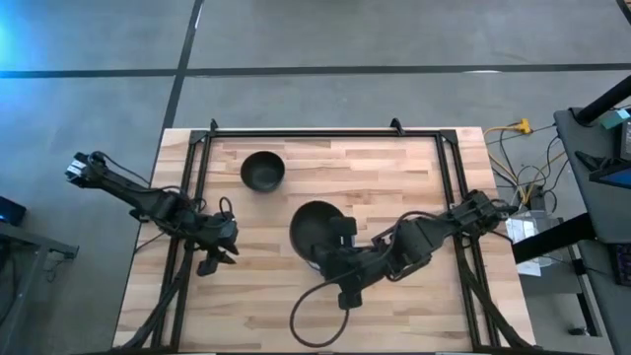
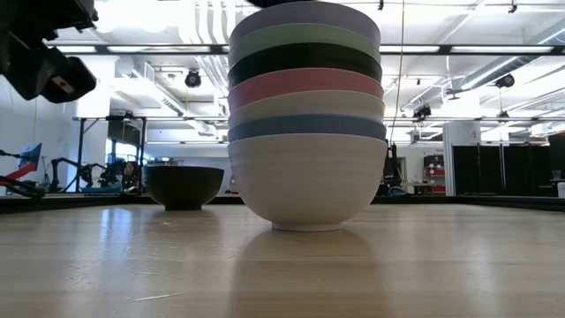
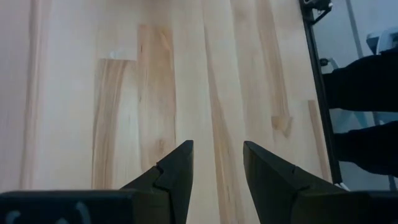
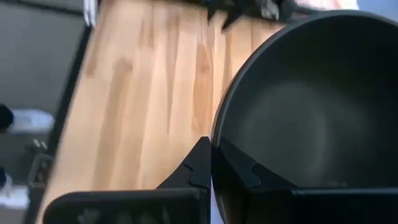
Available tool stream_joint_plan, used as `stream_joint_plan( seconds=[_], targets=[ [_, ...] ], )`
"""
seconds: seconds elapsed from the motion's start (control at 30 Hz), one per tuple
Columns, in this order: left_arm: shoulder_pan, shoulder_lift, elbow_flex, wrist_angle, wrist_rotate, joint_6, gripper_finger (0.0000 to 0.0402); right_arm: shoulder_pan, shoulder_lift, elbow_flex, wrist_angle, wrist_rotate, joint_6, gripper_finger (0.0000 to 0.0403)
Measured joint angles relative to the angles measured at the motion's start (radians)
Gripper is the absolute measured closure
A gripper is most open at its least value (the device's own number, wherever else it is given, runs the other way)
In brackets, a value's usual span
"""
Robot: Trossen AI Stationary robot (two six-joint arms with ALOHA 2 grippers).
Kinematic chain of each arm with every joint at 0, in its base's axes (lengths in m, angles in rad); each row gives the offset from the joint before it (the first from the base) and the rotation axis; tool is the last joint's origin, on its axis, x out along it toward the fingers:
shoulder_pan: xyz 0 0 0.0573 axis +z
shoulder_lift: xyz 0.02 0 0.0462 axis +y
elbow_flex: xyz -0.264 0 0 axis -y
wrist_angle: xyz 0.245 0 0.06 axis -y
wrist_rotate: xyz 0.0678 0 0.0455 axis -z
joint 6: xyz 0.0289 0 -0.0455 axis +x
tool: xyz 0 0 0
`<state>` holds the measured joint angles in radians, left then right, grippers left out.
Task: Nest bowls inside each other
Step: Stack the right black bowl on top of the purple bowl
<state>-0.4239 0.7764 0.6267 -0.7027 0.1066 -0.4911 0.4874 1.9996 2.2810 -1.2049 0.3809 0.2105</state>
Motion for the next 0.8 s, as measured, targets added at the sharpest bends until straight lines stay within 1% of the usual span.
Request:
stream_joint_plan(
  seconds=[0.13,0.37,0.47,0.63,0.8],
  targets=[
    [-0.009,-0.025,-0.025,-0.003,-0.003,-0.007,0.0277,0.003,0.019,-0.008,-0.030,-0.008,0.004,0.0394],
    [-0.031,-0.054,-0.082,0.002,0.016,-0.079,0.0277,-0.019,0.028,-0.013,-0.104,-0.073,0.021,0.0394],
    [-0.047,-0.051,-0.084,0.009,0.018,-0.081,0.0277,-0.034,0.032,-0.013,-0.107,-0.078,0.001,0.0394],
    [-0.053,-0.044,-0.084,0.016,0.019,-0.082,0.0277,-0.079,0.032,-0.013,-0.105,-0.162,-0.028,0.0394],
    [-0.055,-0.035,-0.084,0.014,0.019,-0.100,0.0277,-0.096,0.032,-0.013,-0.108,-0.178,-0.029,0.0394]
  ],
)
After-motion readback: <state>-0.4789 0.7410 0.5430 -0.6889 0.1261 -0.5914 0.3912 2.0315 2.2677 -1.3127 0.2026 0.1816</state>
